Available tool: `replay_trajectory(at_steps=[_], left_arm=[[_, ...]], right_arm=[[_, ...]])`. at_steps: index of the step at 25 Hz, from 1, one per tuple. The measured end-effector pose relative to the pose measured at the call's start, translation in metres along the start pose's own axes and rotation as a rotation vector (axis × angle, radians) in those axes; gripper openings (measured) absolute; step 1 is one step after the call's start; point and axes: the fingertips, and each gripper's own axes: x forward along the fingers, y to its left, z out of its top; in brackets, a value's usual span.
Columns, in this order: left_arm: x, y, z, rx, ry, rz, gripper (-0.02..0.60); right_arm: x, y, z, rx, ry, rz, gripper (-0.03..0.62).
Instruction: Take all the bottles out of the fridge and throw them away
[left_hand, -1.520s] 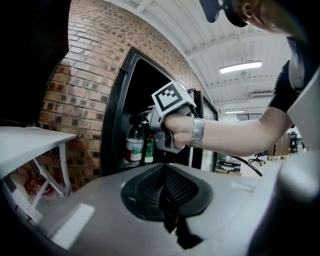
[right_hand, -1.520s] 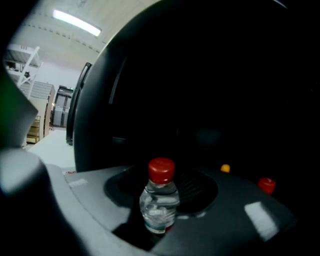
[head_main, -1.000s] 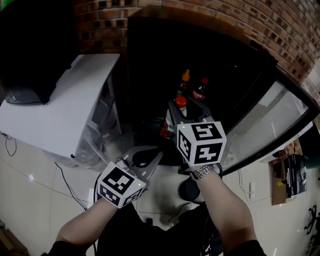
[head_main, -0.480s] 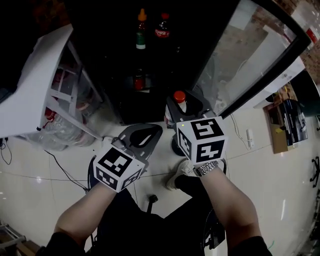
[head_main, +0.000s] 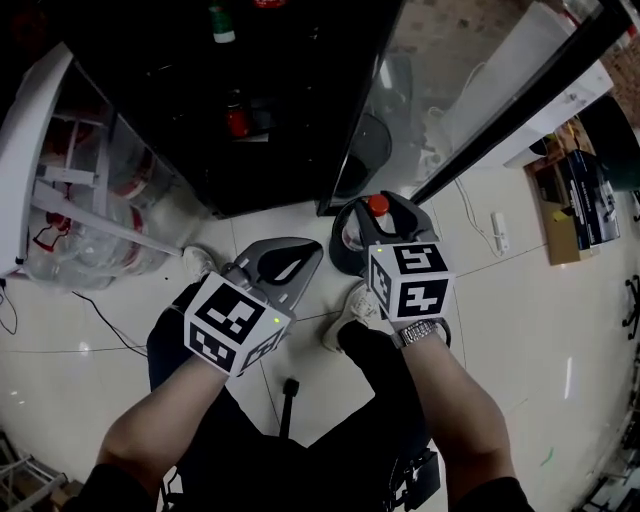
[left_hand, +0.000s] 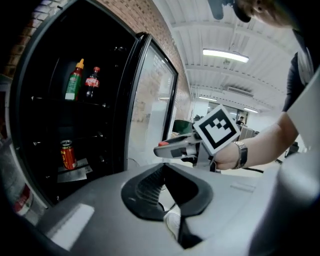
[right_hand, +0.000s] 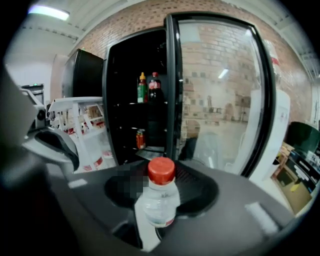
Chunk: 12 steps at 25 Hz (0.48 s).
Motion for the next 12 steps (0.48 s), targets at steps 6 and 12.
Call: replay_trajectory(at_steps=[6, 12], left_arm=[[0.027, 0.010, -0.034, -0.029, 0.061, -0.012, 0.005], [0.051, 0.018, -0.058, -0.051, 0.112, -0.018, 0.004]], right_arm=[[0.035, -0.029, -0.065, 0.022, 0.085, -0.034, 0.158], [0.069, -0.050, -0.128, 0.029, 0.198, -0.030, 0.158]])
